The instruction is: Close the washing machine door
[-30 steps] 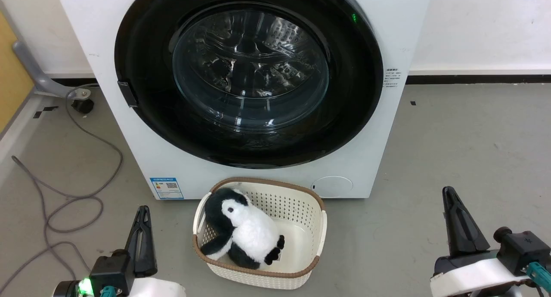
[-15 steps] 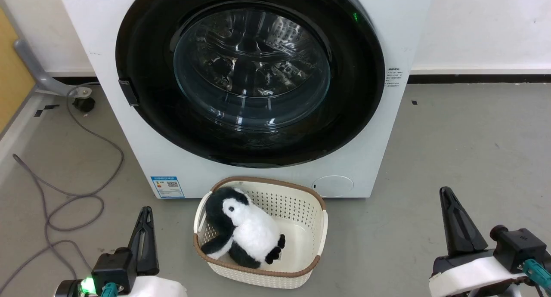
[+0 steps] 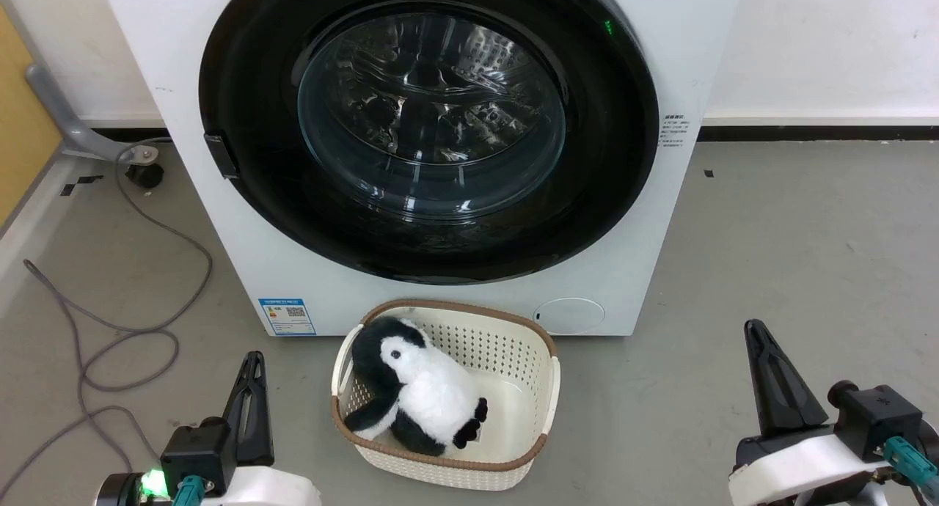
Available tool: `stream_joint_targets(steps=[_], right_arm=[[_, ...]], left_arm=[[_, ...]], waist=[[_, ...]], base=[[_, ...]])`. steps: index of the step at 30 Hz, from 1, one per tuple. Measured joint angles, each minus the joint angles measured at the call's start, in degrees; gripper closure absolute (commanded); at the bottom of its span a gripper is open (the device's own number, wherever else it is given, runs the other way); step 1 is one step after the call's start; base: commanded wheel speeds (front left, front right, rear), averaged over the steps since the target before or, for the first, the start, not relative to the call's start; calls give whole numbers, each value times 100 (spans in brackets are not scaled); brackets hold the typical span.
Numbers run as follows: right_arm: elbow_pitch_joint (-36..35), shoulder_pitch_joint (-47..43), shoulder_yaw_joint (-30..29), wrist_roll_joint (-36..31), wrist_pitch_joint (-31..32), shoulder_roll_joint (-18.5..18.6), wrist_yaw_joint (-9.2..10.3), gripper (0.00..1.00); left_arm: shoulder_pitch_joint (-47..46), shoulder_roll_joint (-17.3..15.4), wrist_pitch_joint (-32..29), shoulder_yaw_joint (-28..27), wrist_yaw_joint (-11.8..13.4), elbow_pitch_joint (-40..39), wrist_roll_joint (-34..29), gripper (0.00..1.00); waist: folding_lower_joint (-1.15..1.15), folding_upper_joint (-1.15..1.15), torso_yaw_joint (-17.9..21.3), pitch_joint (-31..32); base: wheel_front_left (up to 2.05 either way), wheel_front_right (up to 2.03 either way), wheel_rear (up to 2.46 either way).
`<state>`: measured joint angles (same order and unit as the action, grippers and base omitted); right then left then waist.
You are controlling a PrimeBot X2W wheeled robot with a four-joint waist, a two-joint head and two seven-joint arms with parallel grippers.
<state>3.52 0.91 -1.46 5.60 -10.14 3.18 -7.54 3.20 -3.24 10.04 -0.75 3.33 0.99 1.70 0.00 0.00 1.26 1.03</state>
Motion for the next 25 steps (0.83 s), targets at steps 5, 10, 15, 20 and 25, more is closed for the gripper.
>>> stream_joint_targets(steps=[5, 10, 15, 20, 25], right_arm=[[-25, 0, 8, -16, 62, 0, 0, 100], [-38, 0, 16, -48, 110, 0, 0, 100], [-53, -1, 23, -59, 188, 0, 0, 100], [-66, -1, 32, -104, 252, 0, 0, 100], [-86, -1, 38, -120, 301, 0, 0, 100]], left_arm=[[-3, 4, -65, 7, -20, -3, -1, 100], [-34, 9, -119, 11, -49, -10, -3, 100], [-48, 11, -170, 16, -57, -15, -10, 100], [-62, 13, -240, 18, -96, -20, -12, 100], [-73, 14, -299, 21, -101, -21, -18, 100]], waist=[[0, 0, -9, -7], [0, 0, -16, -13], [0, 0, -23, -19], [0, 0, -31, -25], [0, 0, -38, -31]], base=[[0, 0, 0], [0, 0, 0], [0, 0, 0], [0, 0, 0], [0, 0, 0]])
